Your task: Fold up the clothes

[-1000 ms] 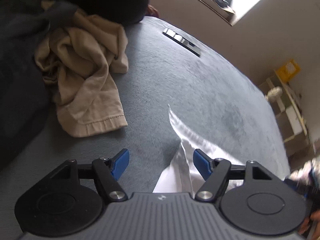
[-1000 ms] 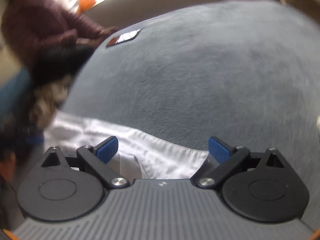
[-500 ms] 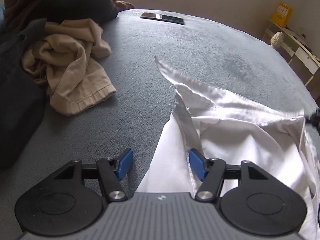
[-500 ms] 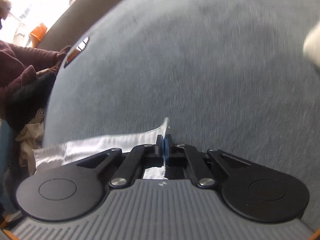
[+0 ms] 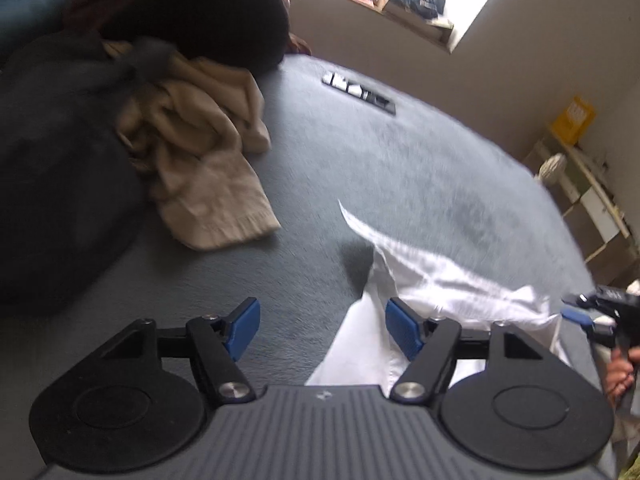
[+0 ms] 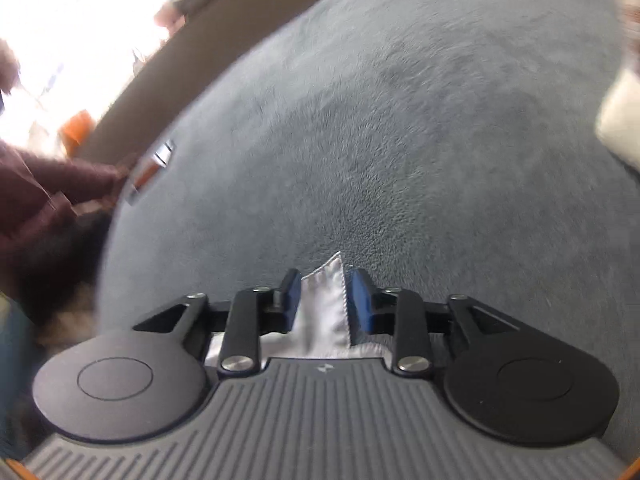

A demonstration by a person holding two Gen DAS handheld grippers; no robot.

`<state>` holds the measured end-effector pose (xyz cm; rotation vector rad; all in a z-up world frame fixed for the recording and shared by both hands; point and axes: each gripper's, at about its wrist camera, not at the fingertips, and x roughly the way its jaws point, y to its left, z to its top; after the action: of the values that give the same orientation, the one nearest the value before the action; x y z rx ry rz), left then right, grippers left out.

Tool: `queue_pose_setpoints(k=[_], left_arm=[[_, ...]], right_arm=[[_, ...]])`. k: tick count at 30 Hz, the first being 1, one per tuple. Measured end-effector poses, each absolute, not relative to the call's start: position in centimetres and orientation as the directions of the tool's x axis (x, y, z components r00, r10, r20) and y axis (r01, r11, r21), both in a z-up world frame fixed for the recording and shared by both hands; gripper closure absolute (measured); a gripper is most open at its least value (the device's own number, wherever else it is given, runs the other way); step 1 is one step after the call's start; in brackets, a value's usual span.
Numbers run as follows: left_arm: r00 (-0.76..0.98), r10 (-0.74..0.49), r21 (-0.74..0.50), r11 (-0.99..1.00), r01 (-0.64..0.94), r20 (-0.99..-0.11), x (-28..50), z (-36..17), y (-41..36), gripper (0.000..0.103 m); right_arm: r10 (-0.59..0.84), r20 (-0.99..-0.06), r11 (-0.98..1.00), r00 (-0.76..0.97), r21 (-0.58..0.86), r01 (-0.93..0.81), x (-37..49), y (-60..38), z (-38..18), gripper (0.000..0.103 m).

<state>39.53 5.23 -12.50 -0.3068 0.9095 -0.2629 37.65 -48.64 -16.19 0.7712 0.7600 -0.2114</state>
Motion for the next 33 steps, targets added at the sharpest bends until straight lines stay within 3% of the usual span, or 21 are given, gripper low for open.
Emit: queue_pose_setpoints(k=[6, 12, 20, 25, 33], left_arm=[[0.605, -0.361, -0.369, 0.922, 0.117, -0.709, 36.5, -7.0, 9.4, 0.032], [0.640, -0.385, -0.372, 0.914, 0.162, -0.665, 30.2, -2.0, 13.4, 0.030], [0.614, -0.349, -0.257, 0.937, 0.236, -0.708, 18.4, -0.2, 16.3, 0.022], [0.523, -0.311, -0.219, 0.948, 0.232, -0.794, 10.1, -3.8, 18.0, 0.021], [0.454, -0.161, -0.047, 0.967, 0.251, -0.876, 0.5, -11.8, 19.0, 0.019]], right_arm=[[0.178, -0.561, 0.606, 0.808, 0.709, 0.359, 29.4, -49.2, -11.3, 0.072], [0.412, -0.395, 0.393, 0.821, 0.890, 0.232, 23.3, -43.9, -10.7, 0.070], [0.659, -0.286, 0.319, 0.696, 0.944, 0.085, 17.5, -31.0, -9.9, 0.070], [0.728, -0.289, 0.269, 0.622, 0.954, 0.129, 12.4, -24.6, -11.0, 0.070], [0.746, -0.429, 0.360, 0.509, 0.903, 0.234, 5.4, -19.2, -13.4, 0.069]])
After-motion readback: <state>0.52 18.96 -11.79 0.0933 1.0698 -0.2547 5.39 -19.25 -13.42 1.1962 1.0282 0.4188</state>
